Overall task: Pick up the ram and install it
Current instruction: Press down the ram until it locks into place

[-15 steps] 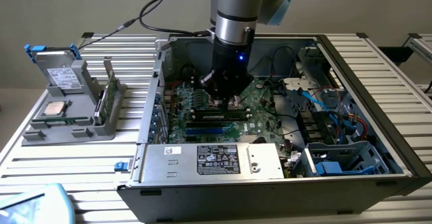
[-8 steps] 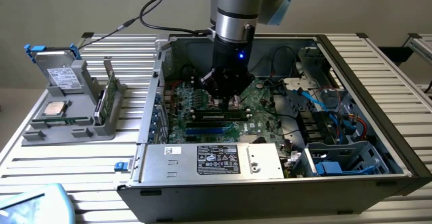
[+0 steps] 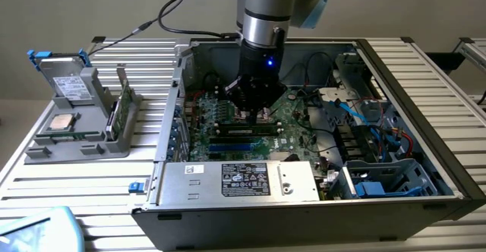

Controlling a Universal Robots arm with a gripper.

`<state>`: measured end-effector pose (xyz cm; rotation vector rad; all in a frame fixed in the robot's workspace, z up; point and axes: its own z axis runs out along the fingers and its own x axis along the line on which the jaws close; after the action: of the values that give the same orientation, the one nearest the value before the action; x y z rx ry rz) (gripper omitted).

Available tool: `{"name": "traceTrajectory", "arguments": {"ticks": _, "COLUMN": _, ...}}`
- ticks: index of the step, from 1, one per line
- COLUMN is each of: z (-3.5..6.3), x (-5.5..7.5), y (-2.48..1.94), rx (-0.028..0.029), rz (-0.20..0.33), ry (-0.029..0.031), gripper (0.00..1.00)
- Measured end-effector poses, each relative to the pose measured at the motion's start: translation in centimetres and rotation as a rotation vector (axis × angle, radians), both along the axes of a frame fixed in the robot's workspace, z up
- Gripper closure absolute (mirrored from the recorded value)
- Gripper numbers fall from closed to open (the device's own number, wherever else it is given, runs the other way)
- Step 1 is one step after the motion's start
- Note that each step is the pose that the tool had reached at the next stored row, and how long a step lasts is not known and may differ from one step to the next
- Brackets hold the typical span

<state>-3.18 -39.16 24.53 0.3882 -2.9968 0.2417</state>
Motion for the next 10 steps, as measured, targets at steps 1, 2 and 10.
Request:
{"name": "traceTrajectory", "arguments": {"ticks": 1, "z": -0.01, "x": 0.00, "y": 0.00, "rx": -0.0002, "rz": -0.009, "ry": -0.0014, "gripper": 0.90}}
{"name": "traceTrajectory", "arguments": {"ticks": 2, "z": 0.00, "x": 0.00, "y": 0.00, "rx": -0.0006, "rz": -0.018, "ry": -0.0030, "gripper": 0.90}}
{"name": "traceTrajectory", "arguments": {"ticks": 10, "z": 0.00, "x": 0.00, "y": 0.00, "rx": -0.0045, "rz": -0.078, "ry": -0.0299, "gripper": 0.90}}
